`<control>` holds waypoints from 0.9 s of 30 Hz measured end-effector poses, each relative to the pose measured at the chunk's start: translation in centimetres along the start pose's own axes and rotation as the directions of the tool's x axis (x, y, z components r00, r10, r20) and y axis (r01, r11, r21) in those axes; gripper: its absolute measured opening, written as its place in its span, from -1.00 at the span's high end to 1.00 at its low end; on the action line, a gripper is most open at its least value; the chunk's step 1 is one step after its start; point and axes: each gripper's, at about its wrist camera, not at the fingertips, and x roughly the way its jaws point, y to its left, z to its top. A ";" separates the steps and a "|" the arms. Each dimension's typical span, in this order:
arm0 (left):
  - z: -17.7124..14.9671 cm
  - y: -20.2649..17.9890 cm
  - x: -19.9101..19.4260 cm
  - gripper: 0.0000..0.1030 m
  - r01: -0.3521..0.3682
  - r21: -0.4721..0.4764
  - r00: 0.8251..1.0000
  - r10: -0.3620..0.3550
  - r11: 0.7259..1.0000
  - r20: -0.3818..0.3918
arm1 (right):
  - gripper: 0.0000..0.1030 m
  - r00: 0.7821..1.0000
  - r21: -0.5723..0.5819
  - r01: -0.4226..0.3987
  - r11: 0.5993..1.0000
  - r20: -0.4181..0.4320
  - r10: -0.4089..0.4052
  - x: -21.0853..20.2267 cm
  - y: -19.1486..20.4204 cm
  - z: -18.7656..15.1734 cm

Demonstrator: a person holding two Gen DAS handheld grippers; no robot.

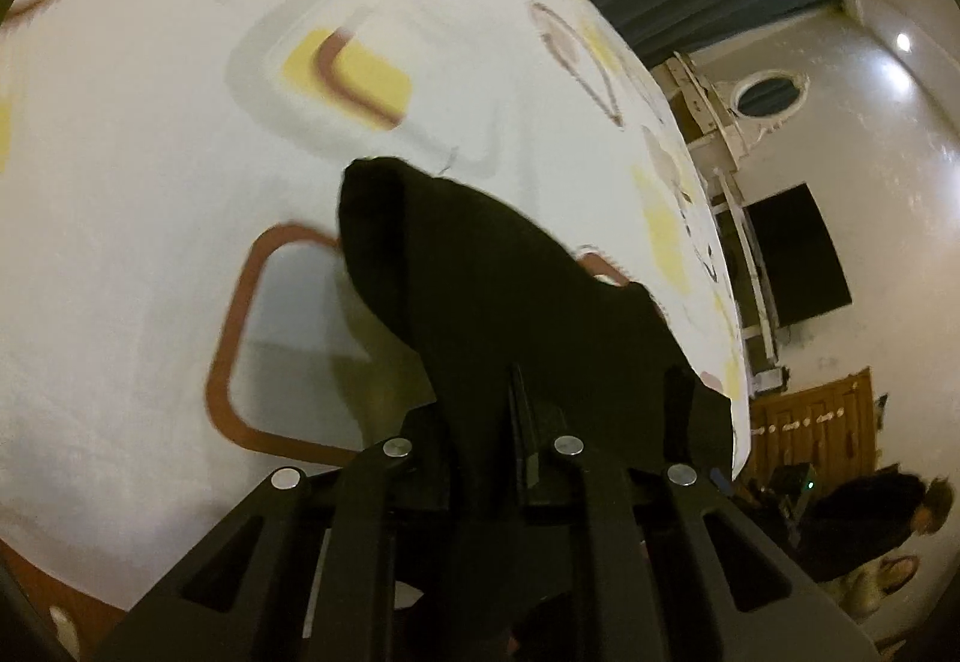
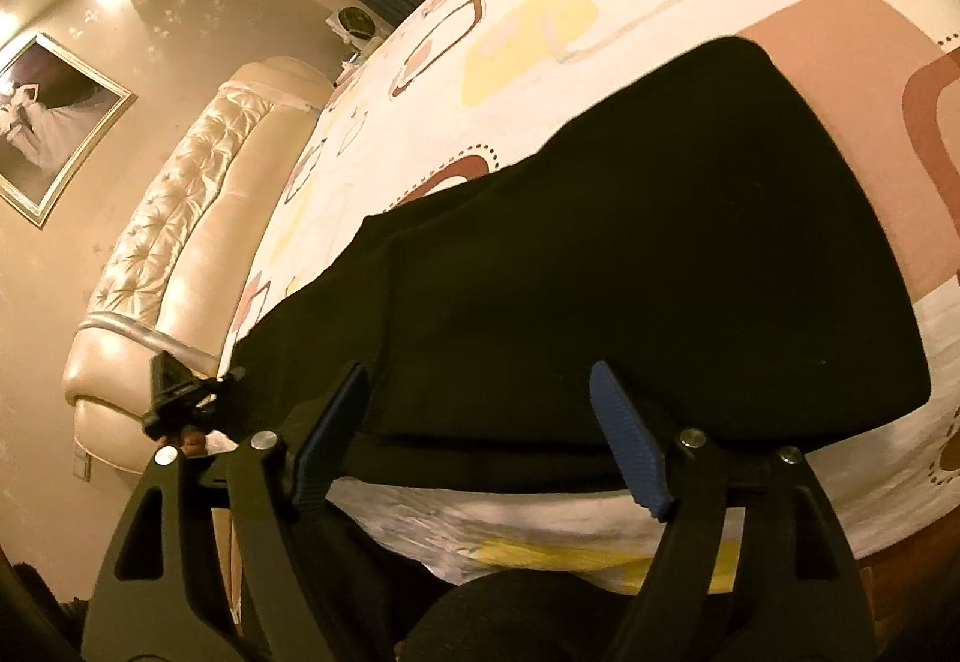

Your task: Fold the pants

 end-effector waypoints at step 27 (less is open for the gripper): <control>-7.1 -30.6 10.5 0.74 -0.183 0.546 0.981 0.188 0.818 0.047 | -0.54 0.985 0.081 0.086 0.993 0.142 -0.097 -4.5 -1.4 1.7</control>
